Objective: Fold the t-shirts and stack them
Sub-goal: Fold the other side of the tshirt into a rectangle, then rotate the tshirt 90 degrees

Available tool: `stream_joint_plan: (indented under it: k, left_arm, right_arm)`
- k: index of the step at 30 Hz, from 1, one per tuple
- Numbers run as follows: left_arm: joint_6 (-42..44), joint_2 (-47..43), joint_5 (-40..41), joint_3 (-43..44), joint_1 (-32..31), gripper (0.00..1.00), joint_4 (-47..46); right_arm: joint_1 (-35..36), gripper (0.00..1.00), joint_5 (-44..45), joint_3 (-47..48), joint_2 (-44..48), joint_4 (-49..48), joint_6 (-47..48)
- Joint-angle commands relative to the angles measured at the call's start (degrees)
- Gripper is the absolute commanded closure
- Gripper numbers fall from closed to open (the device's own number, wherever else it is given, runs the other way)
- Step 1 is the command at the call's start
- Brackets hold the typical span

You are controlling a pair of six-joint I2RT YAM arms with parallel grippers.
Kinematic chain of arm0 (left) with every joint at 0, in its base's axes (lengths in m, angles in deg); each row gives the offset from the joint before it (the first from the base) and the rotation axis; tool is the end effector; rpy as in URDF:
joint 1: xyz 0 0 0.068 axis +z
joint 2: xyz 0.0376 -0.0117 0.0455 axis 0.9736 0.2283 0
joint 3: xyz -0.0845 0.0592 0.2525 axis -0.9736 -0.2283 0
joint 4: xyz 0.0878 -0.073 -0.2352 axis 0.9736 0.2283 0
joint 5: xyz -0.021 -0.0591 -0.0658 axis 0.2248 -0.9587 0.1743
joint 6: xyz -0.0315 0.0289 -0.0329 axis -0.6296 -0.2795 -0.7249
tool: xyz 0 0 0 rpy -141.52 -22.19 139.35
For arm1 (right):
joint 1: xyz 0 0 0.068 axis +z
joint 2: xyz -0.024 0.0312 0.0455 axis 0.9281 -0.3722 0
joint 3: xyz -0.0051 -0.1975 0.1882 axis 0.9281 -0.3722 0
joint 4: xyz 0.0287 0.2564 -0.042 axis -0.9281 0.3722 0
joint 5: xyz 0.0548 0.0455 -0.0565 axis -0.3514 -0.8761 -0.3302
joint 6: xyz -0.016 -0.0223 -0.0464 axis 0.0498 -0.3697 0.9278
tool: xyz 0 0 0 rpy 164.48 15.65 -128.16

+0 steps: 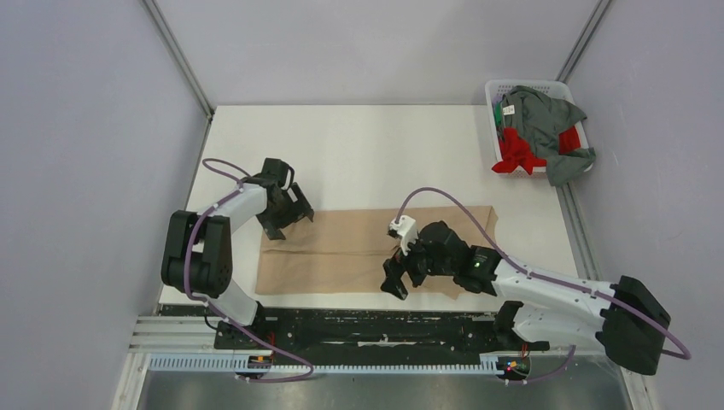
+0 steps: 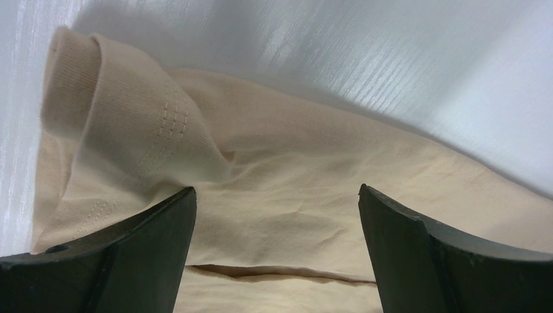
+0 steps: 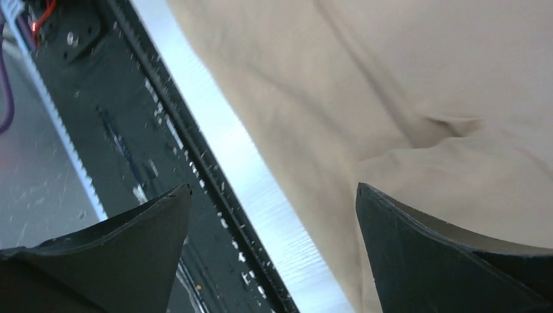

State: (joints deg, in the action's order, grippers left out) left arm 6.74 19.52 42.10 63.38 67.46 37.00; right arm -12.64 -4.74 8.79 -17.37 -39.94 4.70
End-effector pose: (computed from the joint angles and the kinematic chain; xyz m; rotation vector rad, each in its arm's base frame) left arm 0.2884 -0.0477 0.1659 -0.7856 2.7627 -0.1933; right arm 0.1184 0.1890 0.2011 -1.0422 2.1593 0.8920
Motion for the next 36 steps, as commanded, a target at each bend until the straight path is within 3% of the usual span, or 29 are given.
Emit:
stream_joint_plan:
  k: [1, 5, 10, 16, 27, 36]
  left_arm:
    - [2.39, -0.55, 0.76, -2.10, 0.38, 0.00, -0.88]
    - [2.36, -1.07, 0.76, -4.39, 0.38, 0.00, -0.86]
    - [1.41, -2.23, -1.76, -5.25, 0.10, 0.00, 0.45]
    - [0.12, -6.36, 0.16, -5.65, -2.43, 0.00, 1.77]
    - [-4.45, -12.05, 1.70, -10.40, -11.61, 0.00, 2.46]
    - [-6.06, -10.27, -4.25, -12.83, -21.07, 0.00, 0.98]
  right_arm:
    - [-2.55, 0.02, 14.40, -0.99, 7.02, -1.30, -3.64]
    - [-10.61, 0.02, 16.60, -6.66, 10.04, -1.40, -10.78]
    - [-19.89, 0.02, 10.73, -14.47, 8.97, -4.21, -17.77]
    - [-27.77, 0.02, 10.96, -13.78, -3.51, -10.04, -16.40]
    - [-35.90, 0.02, 13.96, 9.91, -32.78, -14.30, -8.19]
    - [-37.40, 0.02, -7.41, 41.25, -60.13, -17.28, -10.52]
